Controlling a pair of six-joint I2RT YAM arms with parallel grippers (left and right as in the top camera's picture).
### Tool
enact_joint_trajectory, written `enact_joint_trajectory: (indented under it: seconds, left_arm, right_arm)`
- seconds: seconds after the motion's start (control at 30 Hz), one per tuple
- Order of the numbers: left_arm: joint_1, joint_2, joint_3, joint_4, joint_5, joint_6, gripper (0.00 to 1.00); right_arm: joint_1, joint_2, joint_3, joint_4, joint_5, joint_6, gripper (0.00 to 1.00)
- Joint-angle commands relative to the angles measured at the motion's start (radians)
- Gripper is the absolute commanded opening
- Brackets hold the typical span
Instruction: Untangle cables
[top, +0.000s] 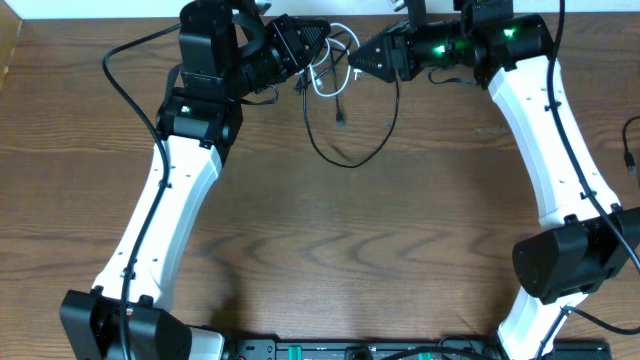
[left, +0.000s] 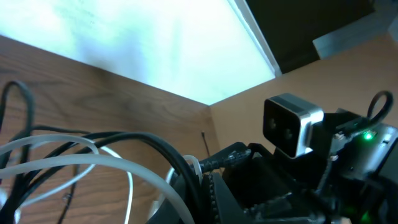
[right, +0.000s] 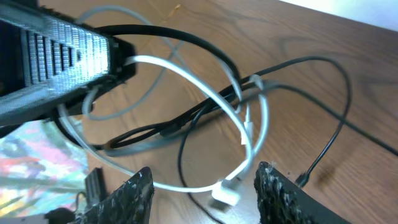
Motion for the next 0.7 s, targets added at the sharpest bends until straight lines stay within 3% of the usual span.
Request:
enact_joint_trajectory:
  seconds: [0.0,0.1,0.17,0.23,0.27,0.33,0.47,0.67]
  left_arm:
    - [-0.002,-0.016,0.019,0.019,-0.005,-0.066,0.08]
    - [-0.011,-0.016,0.019,0.032,-0.004,-0.068,0.07]
    - [-0.008,-0.015,0.018,0.022,-0.005,-0.037,0.08]
    - [-0.003,-0.015,0.017,0.023,-0.013,0.060,0.08]
    - [-0.003,-0.015,0.017,0.023,-0.012,0.137,0.07]
    - [-0.008,-0.011,0.017,0.023,-0.012,0.182,0.08]
    - [-0.024,-0.004,0.017,0.023,-0.012,0.170,0.08]
    - [-0.034,-0.004,0.017,0.026,-0.011,-0.020,0.08]
  right_arm:
    - [0.010,-0.019,0.018,0.007,0.101,0.021,0.49]
    - [0.019,-0.018,0.018,0.010,0.150,0.045,0.45]
    - [0.018,-0.019,0.019,-0.029,0.330,0.196,0.31]
    - [0.013,-0.020,0.019,-0.064,0.437,0.228,0.36]
    - [0.011,-0.020,0.019,-0.068,0.438,0.224,0.39]
    - [0.011,-0.020,0.019,-0.056,0.382,0.203,0.43]
    - [0.011,-0.022,0.019,-0.008,0.262,0.141,0.51]
    - [0.041,-0.014,0.017,0.000,0.291,0.130,0.53]
